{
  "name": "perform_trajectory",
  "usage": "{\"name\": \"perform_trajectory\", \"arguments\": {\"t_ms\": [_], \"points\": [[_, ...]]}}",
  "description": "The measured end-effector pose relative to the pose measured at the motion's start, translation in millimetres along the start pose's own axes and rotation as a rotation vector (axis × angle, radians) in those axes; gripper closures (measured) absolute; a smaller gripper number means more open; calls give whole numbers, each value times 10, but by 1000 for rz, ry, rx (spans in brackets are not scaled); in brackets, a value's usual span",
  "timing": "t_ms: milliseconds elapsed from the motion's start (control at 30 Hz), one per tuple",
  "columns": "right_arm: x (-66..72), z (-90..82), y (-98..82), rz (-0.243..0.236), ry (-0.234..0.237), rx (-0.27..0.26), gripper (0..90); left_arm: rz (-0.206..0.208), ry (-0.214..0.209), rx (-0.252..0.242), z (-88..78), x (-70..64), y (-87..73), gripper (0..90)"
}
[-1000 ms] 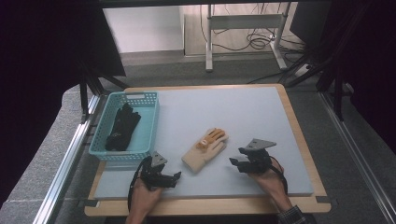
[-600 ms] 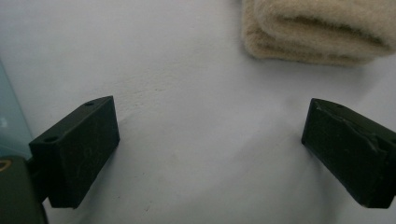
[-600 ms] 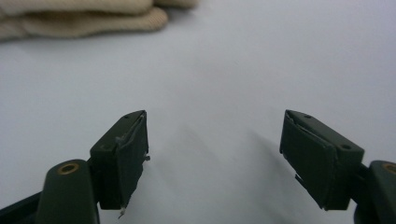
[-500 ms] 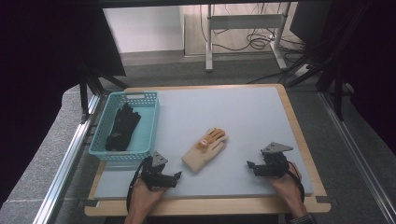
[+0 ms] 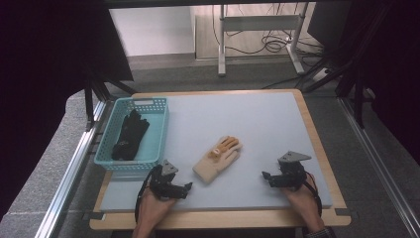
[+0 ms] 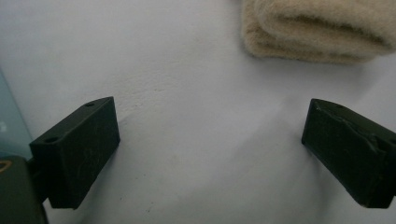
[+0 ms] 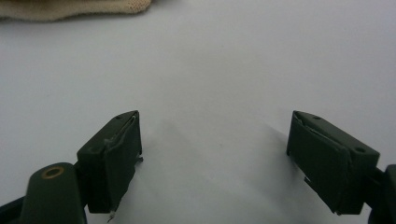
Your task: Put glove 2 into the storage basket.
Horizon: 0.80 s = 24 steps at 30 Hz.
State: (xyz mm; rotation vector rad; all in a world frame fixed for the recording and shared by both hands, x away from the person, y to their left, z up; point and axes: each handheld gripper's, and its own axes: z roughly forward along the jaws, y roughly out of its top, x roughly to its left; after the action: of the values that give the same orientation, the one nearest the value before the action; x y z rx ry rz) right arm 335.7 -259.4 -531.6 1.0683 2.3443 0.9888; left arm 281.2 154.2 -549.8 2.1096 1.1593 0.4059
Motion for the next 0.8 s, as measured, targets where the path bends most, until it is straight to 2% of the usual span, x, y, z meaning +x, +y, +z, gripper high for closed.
{"name": "perform_trajectory", "arguments": {"t_ms": [67, 100, 267, 467, 533, 667, 800], "points": [[0, 0, -1, 0, 0, 0, 175, 6, -6, 11, -13, -7, 27, 68], [0, 0, -1, 1, 0, 0, 174, 6, -24, 8, -22, -13, 41, 84], [0, 0, -2, 1, 0, 0, 175, 24, -70, -16, -46, -101, 186, 69], [0, 0, -2, 1, 0, -1, 175, 86, -103, -21, -53, -239, 516, 43], [-1, 1, -2, 1, 0, -1, 174, 109, -113, -10, -9, -289, 657, 36], [0, 0, -3, 1, 0, -1, 174, 123, -141, 15, 142, -334, 872, 17], [-3, -1, -3, 2, 0, 0, 175, 137, -136, 40, 347, -376, 1077, 21]]}}
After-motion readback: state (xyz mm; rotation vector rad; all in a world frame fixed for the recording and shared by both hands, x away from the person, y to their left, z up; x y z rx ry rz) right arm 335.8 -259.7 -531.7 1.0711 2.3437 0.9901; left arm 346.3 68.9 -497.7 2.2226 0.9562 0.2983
